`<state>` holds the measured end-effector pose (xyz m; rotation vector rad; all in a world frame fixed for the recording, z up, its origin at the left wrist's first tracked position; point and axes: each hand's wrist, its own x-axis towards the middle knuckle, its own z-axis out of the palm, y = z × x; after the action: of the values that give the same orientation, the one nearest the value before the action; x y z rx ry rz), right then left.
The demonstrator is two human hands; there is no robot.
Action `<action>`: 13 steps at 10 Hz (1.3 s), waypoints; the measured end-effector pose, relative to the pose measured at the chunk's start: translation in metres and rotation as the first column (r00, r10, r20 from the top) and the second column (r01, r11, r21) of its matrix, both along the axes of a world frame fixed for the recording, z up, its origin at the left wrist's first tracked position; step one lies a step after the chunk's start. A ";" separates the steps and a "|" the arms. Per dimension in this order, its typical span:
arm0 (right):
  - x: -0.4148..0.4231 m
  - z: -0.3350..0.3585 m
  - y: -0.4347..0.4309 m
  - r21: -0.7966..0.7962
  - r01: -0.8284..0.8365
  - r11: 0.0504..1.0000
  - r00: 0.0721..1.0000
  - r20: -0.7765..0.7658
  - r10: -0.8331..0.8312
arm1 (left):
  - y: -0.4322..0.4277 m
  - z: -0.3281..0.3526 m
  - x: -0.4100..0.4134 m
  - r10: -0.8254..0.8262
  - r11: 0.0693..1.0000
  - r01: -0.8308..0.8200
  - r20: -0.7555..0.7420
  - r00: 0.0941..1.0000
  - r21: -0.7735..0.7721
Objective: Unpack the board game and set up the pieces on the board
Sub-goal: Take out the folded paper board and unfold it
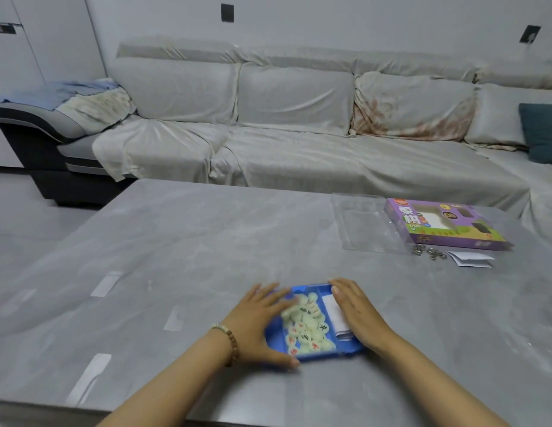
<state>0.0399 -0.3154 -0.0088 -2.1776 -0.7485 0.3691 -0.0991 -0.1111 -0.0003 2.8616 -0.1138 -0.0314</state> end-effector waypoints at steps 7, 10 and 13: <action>-0.035 0.015 0.013 -0.219 -0.245 0.945 0.912 0.279 0.301 | -0.019 -0.013 0.001 0.556 0.731 -0.494 -0.009 0.831 -0.471; -0.034 0.009 0.021 -0.231 -0.267 0.936 0.915 0.243 0.321 | -0.021 -0.013 0.001 0.572 0.722 -0.521 -0.032 0.820 -0.455; -0.033 0.002 0.011 -0.007 -0.190 0.982 0.976 0.103 0.190 | -0.028 -0.004 -0.002 0.536 0.809 -0.517 -0.008 0.844 -0.279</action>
<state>0.0066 -0.3043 -0.0063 -2.1413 -1.0191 0.3533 -0.1006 -0.1392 -0.0039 2.5167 0.6208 0.1850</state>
